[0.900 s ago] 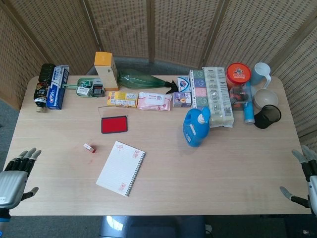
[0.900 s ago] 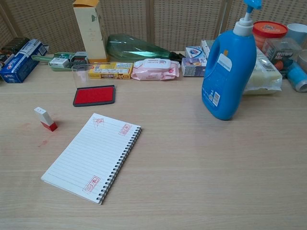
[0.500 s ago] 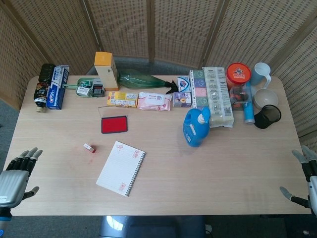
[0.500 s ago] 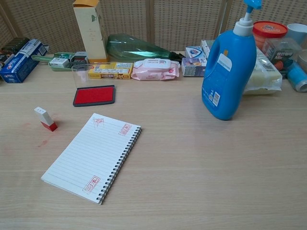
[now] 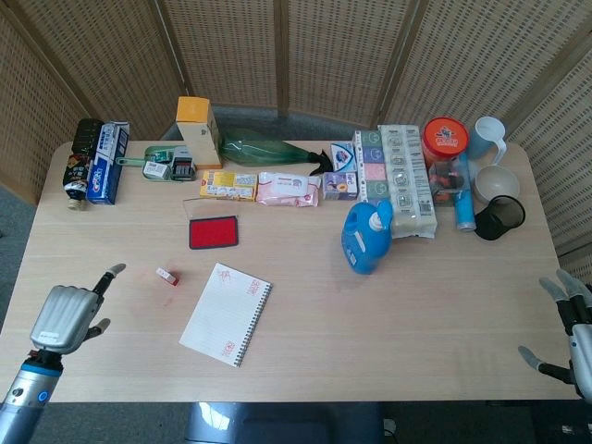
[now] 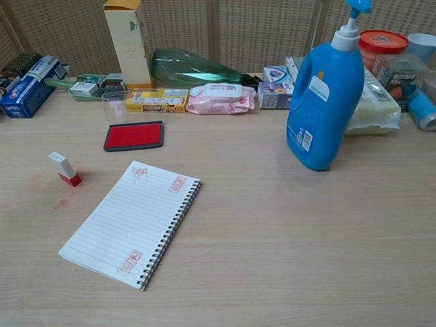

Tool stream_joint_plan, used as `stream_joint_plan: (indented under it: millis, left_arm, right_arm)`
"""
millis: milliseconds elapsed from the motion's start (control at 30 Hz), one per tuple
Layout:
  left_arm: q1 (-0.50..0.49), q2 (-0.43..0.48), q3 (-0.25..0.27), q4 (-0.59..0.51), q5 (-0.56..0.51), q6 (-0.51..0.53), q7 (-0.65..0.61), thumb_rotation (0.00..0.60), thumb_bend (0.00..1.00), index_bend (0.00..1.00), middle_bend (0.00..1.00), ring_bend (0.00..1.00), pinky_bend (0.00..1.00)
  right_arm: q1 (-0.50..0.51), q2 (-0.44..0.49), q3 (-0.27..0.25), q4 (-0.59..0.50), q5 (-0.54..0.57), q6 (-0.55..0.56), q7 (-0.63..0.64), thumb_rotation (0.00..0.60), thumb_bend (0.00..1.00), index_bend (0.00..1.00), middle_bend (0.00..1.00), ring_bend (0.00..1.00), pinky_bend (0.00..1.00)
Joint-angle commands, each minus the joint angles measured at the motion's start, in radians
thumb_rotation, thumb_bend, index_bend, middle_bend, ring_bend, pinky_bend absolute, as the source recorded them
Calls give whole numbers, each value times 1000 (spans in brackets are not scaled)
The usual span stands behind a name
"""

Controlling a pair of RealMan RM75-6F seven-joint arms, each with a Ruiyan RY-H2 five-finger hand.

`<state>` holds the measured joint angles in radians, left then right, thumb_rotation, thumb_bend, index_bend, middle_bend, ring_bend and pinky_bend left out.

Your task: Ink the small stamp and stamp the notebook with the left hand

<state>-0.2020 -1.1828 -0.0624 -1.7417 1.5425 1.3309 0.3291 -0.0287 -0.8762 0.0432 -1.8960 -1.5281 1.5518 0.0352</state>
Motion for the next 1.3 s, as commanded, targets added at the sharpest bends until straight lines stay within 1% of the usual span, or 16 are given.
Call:
stream_joint_plan:
  millis: [33,167,233,333,467,567,633,733,967,1300]
  left_arm:
    - [-47,-36,-35,39,-26,-43,22,600,154,255,1000,1000,1000]
    - [-85,-70,-58,78,-62,-83,40,600,166,290,1000,1000,1000]
    - [-107,-94,-68,107,-89,-111,50,600,178,326,1000,1000,1000]
    - [-159,-169,-88,209,-120,-163,30,600,216,371,1000,1000,1000]
    - [-191,-240,-88,303,-152,-201,13,600,254,389,1000,1000,1000]
    - [-204,-275,-86,345,-180,-221,13,600,273,389,1000,1000,1000]
    - [-212,-288,-85,361,-193,-231,20,600,314,389,1000,1000,1000]
    - [-226,-306,-85,379,-211,-245,31,600,347,389,1000,1000,1000]
    - [-247,-322,-77,371,-244,-265,65,600,344,390,1000,1000,1000]
    - [-256,-339,-63,377,-281,-258,110,600,343,389,1000,1000,1000]
  right_arm:
    - [11,-8,5,1,17,-17,-14,600,68,117,24,0,0]
    - [23,-15,13,1,38,-36,-29,600,68,117,26,0,0]
    - [29,-19,16,2,50,-47,-39,600,68,117,26,0,0]
    - [36,-25,20,3,70,-61,-50,600,68,117,27,0,0]
    - [37,-26,19,3,74,-63,-53,600,68,117,27,0,0]
    - [38,-26,20,6,78,-66,-51,600,68,117,27,0,0]
    - [39,-26,20,7,81,-69,-50,600,68,116,27,0,0]
    - [41,-25,21,8,83,-70,-46,600,68,117,27,0,0]
    - [43,-21,24,10,92,-74,-33,600,68,117,27,0,0]
    - [44,-17,23,9,92,-76,-24,600,68,117,27,0,0]
